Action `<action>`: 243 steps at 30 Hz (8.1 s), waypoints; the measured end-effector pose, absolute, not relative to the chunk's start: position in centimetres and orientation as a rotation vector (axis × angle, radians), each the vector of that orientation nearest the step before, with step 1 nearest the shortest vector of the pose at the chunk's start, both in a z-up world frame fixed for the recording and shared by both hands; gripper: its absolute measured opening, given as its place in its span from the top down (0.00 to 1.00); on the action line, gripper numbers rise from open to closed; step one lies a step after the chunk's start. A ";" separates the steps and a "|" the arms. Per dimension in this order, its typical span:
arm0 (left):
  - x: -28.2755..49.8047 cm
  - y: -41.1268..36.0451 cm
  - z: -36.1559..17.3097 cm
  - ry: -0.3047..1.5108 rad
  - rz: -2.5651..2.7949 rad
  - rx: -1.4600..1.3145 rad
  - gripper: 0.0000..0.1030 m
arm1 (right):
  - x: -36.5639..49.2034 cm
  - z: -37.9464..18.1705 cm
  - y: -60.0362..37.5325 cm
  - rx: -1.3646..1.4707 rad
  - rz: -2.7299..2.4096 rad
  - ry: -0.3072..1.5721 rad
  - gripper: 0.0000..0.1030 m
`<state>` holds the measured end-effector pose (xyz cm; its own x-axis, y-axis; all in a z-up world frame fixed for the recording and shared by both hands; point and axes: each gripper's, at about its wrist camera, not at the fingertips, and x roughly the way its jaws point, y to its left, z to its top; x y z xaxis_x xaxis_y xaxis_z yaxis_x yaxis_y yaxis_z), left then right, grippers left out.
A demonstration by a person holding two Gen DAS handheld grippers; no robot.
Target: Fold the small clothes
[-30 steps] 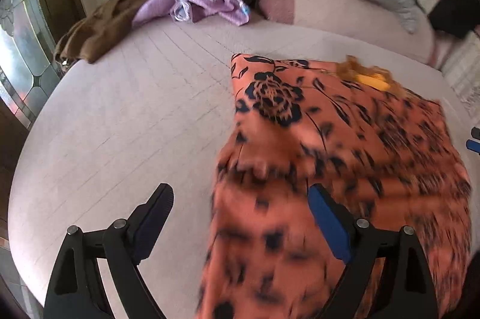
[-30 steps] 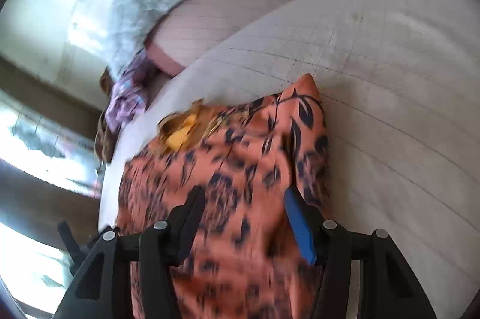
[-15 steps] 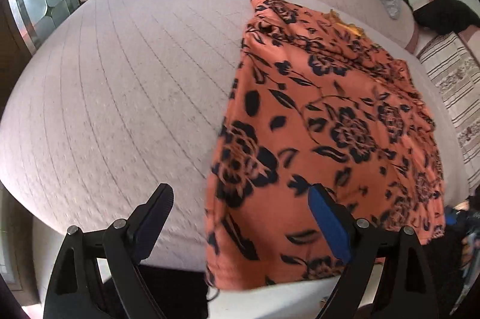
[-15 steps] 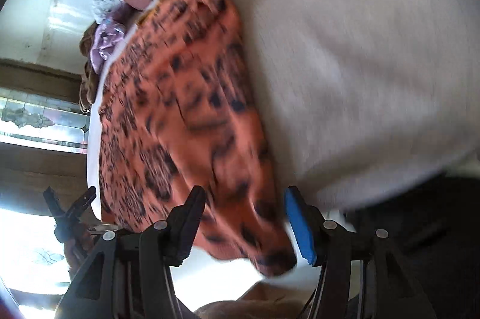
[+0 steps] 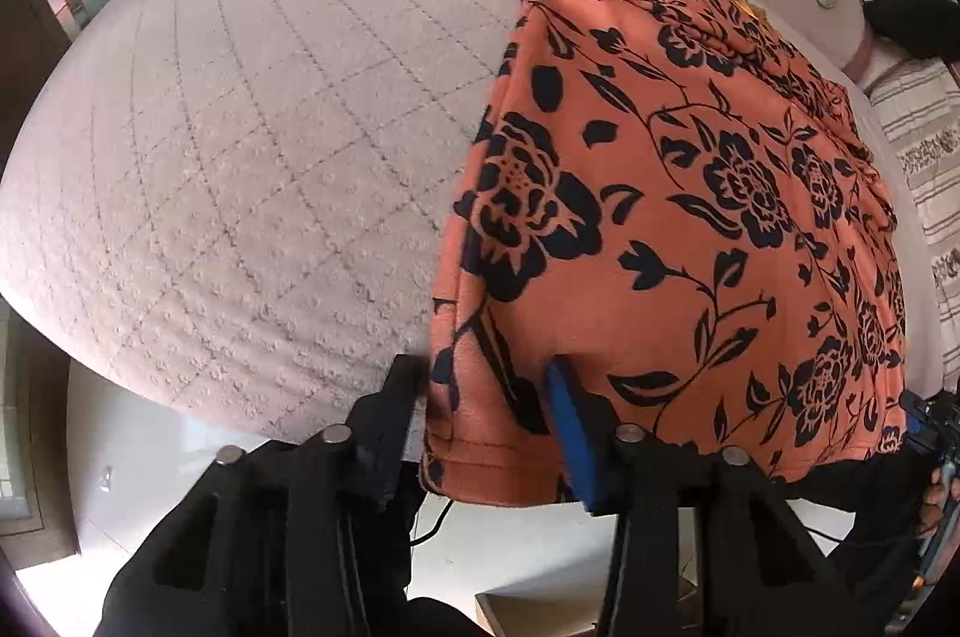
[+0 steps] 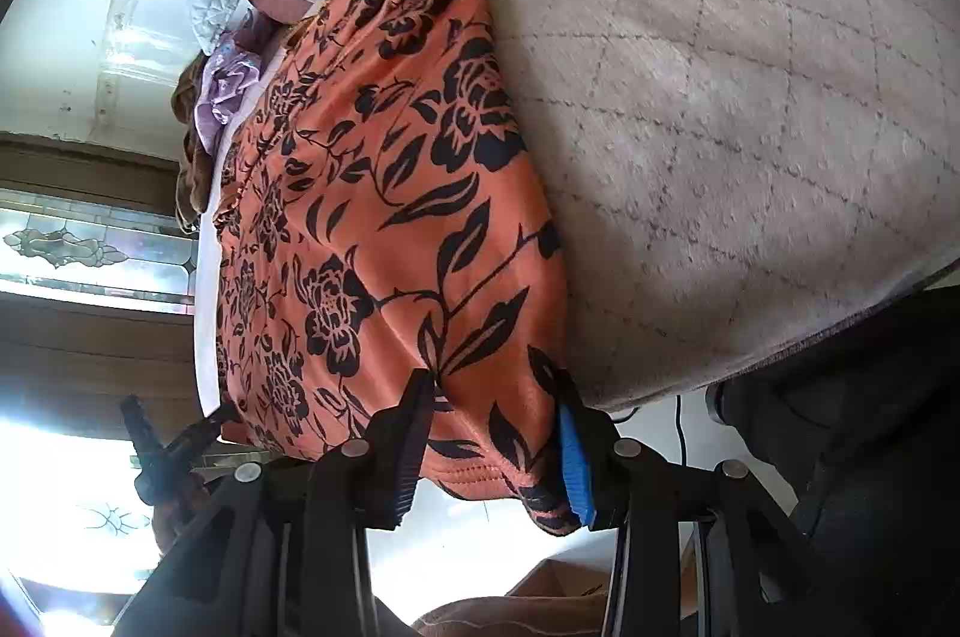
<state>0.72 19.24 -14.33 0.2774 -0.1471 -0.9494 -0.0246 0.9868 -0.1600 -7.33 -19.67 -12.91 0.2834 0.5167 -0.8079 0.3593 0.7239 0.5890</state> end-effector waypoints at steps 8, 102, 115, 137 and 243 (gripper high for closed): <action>0.5 16.8 -14.8 1.308 -0.094 -0.068 0.54 | -6.8 -13.6 -19.4 0.818 0.127 1.351 0.63; 29.3 13.9 -4.4 1.023 -0.188 -0.271 0.84 | 16.1 -4.9 -28.5 1.127 0.338 0.845 0.92; 26.4 15.7 -9.2 0.996 -0.078 -0.136 0.36 | 19.1 -11.4 -29.4 0.832 0.123 0.996 0.10; 19.6 9.2 -3.9 1.008 -0.196 -0.159 0.83 | 22.1 -3.6 -24.1 0.514 0.238 1.103 0.96; 8.8 9.8 -11.2 0.986 0.007 -0.523 0.38 | 6.2 -14.9 -28.0 1.118 -0.027 0.942 0.19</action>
